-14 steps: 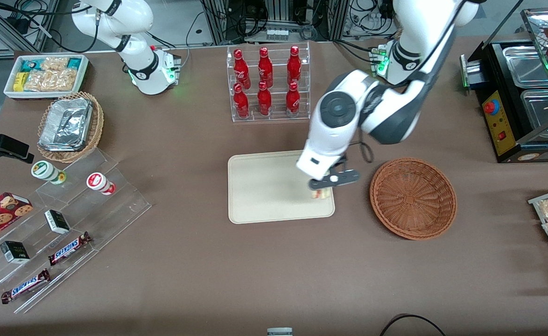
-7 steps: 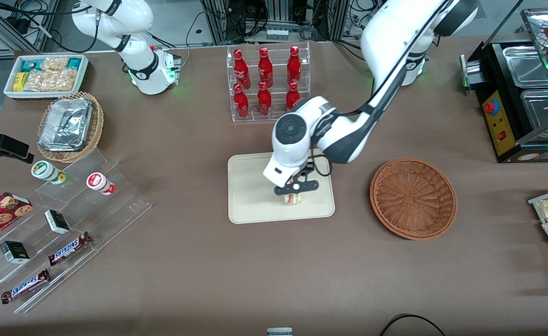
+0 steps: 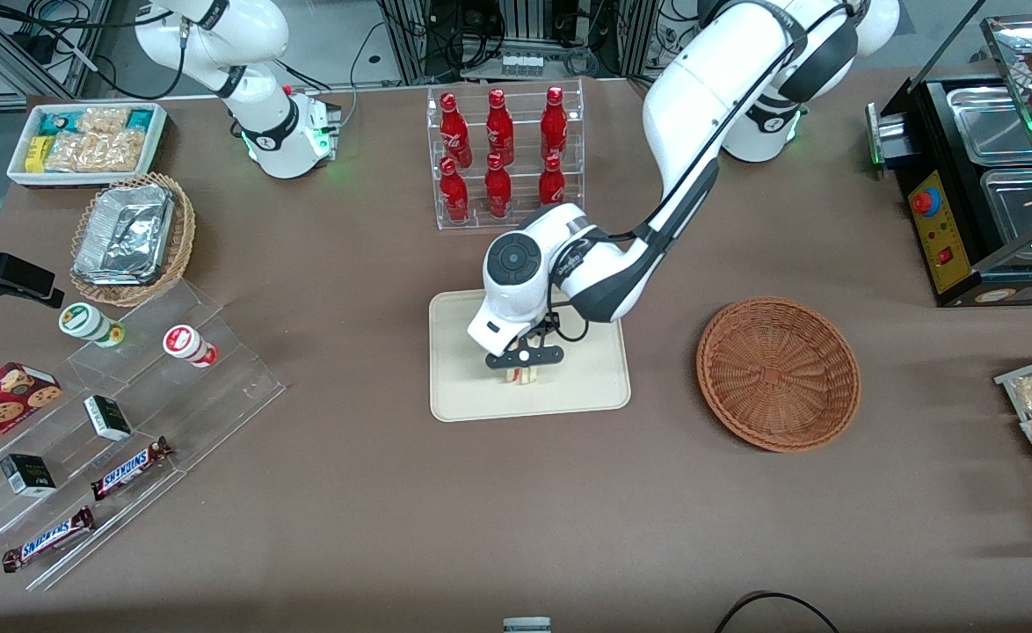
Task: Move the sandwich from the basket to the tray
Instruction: 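Lower the sandwich onto the tray and open the left gripper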
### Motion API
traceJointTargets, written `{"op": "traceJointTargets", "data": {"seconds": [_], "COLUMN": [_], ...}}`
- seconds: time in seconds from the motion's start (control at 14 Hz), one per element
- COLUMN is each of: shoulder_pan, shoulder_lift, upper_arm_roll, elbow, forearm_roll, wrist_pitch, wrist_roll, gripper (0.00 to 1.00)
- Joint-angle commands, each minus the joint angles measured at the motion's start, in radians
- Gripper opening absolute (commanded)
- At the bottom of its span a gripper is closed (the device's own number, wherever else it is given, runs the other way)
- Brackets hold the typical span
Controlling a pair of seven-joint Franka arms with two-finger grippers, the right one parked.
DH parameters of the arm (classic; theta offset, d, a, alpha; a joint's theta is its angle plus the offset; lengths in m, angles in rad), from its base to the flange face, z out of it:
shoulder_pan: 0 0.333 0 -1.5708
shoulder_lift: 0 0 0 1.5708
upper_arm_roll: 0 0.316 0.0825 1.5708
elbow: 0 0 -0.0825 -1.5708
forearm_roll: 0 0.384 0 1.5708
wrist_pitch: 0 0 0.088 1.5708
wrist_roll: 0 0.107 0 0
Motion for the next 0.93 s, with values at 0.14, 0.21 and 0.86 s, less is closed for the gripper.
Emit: {"op": "traceJointTargets", "data": {"seconds": [0.14,0.21,0.86], "shoulder_pan": [-0.022,-0.022,-0.007], "shoulder_lift": [0.047,0.046,-0.135], "upper_arm_roll": [0.012,0.012,0.010], "elbow": [0.038,0.036,0.038], "forearm_roll": [0.052,0.062,0.049], "wrist_pitch": [0.014,0.013,-0.157], "wrist_roll": [-0.021,-0.021,-0.037], "gripper": [0.92,1.00,1.00]}}
